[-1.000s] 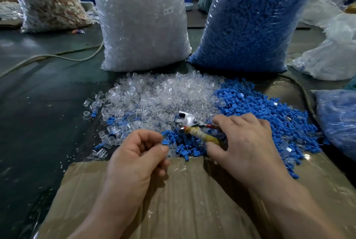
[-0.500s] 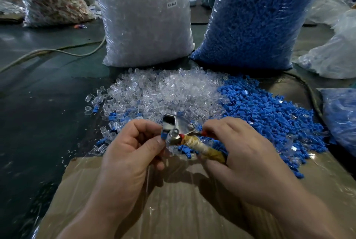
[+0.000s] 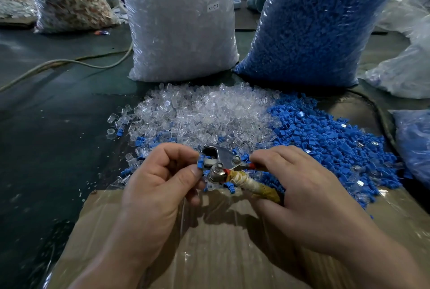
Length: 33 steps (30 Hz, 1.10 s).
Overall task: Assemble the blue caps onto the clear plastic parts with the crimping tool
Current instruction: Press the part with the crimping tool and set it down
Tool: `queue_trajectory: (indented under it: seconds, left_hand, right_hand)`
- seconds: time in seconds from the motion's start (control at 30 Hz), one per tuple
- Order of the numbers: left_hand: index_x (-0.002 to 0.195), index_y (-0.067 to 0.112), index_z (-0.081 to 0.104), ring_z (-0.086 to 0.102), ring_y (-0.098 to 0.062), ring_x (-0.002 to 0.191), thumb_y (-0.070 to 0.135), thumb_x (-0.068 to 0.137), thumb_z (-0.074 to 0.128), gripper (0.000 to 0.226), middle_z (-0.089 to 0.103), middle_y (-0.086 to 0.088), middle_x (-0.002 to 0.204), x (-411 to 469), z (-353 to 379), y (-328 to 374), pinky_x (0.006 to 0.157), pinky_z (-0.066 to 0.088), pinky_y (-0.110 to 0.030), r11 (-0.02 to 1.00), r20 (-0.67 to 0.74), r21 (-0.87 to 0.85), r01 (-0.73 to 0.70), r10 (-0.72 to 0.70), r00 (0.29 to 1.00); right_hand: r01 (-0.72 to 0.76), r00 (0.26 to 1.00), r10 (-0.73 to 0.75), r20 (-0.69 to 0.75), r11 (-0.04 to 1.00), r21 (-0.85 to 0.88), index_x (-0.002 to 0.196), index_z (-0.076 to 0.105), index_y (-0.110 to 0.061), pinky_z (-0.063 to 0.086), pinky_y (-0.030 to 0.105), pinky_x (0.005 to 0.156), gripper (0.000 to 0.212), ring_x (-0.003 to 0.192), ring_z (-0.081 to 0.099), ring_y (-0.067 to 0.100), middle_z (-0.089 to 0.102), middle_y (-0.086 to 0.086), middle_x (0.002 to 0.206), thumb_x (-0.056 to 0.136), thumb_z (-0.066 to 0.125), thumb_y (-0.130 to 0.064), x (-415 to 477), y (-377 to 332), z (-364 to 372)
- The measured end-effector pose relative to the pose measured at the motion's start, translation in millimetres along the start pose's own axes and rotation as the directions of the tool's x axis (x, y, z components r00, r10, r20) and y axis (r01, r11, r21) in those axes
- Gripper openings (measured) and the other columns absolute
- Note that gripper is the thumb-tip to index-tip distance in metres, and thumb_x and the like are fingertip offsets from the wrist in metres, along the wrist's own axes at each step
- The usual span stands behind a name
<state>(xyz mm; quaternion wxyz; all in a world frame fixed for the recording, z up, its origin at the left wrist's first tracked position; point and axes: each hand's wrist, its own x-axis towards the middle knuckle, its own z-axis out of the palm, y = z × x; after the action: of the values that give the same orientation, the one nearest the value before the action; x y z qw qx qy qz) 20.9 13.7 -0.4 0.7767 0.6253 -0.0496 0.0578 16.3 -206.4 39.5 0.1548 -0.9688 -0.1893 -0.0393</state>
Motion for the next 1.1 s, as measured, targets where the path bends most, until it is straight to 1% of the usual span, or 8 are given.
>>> queue_trajectory:
  seconds: [0.23,0.3,0.6,0.7,0.77,0.83,0.97,1.1]
  left_hand:
    - [0.091,0.026,0.072,0.063,-0.013,0.063,0.027,0.072,0.076,0.019,0.067,-0.005,0.074,-3,1,2,0.052,0.052,-0.02,0.999,0.041,0.008,-0.032,0.032,0.999]
    - [0.091,0.026,0.072,0.063,-0.014,0.063,0.02,0.075,0.078,0.019,0.067,-0.006,0.073,-3,1,1,0.052,0.052,-0.02,0.999,0.04,0.022,-0.04,0.039,0.998]
    - [0.089,0.029,0.072,0.064,-0.014,0.061,0.012,0.079,0.068,0.02,0.067,-0.007,0.072,-4,4,5,0.053,0.054,-0.021,0.992,0.009,0.103,-0.072,0.072,0.997]
    - [0.085,0.028,0.072,0.063,-0.014,0.061,0.013,0.079,0.078,0.018,0.067,-0.006,0.07,-5,8,9,0.052,0.053,-0.021,0.996,-0.018,0.077,-0.048,0.05,0.999]
    - [0.083,0.027,0.072,0.062,-0.014,0.06,0.014,0.077,0.075,0.015,0.066,-0.005,0.069,-5,9,12,0.051,0.053,-0.02,0.996,-0.069,0.076,-0.04,0.045,0.997]
    - [0.083,0.022,0.071,0.061,-0.013,0.057,0.0,0.084,0.069,0.022,0.064,-0.005,0.067,-4,7,12,0.048,0.051,-0.019,0.995,-0.117,0.098,-0.005,0.017,0.993]
    - [0.077,0.015,0.067,0.053,-0.013,0.04,-0.011,0.087,0.064,0.028,0.061,-0.009,0.054,-10,16,13,0.037,0.041,-0.017,0.968,-0.044,0.192,0.159,-0.153,0.987]
    - [0.084,0.012,0.067,0.053,-0.014,0.038,-0.006,0.088,0.065,0.018,0.063,-0.01,0.051,-13,26,9,0.036,0.041,-0.016,0.952,-0.043,0.257,0.165,-0.159,0.986]
  right_hand:
    - [0.007,0.999,-0.005,0.043,0.999,-0.054,0.126,0.038,-0.046,0.035,0.024,0.086,0.058,0.096,0.043,0.005,0.05,-0.023,0.103,0.073,0.028,-0.068,2,-7,2]
    - [-0.002,0.999,0.003,0.034,0.999,-0.044,0.123,0.043,-0.045,0.035,0.024,0.083,0.058,0.092,0.043,0.004,0.051,-0.024,0.096,0.073,0.026,-0.068,3,-6,2]
    - [-0.023,1.0,0.023,0.011,0.999,-0.025,0.108,0.056,-0.04,0.042,0.026,0.083,0.04,0.084,0.05,0.002,0.057,-0.021,0.085,0.077,0.04,-0.061,2,-9,-2]
    - [-0.029,1.0,0.029,0.006,0.999,-0.033,0.111,0.055,-0.042,0.04,0.025,0.08,0.046,0.085,0.049,0.002,0.057,-0.023,0.086,0.076,0.036,-0.065,2,-7,-1]
    - [-0.046,0.998,0.044,-0.037,0.997,-0.054,0.114,0.056,-0.041,0.036,0.026,0.076,0.05,0.085,0.048,0.004,0.056,-0.024,0.087,0.075,0.038,-0.068,1,-3,0]
    - [-0.086,0.992,0.074,-0.098,0.989,-0.118,0.116,0.057,-0.038,0.034,0.03,0.075,0.054,0.085,0.046,0.01,0.057,-0.019,0.089,0.076,0.041,-0.071,3,3,2]
    - [-0.214,0.974,0.19,-0.124,0.953,-0.217,0.119,0.057,-0.032,0.034,0.036,0.08,0.062,0.091,0.043,0.017,0.058,-0.009,0.094,0.074,0.044,-0.072,14,9,7]
    - [-0.247,0.969,0.235,-0.079,0.935,-0.256,0.12,0.055,-0.033,0.033,0.04,0.088,0.064,0.099,0.044,0.02,0.058,-0.006,0.102,0.073,0.045,-0.075,20,9,11]
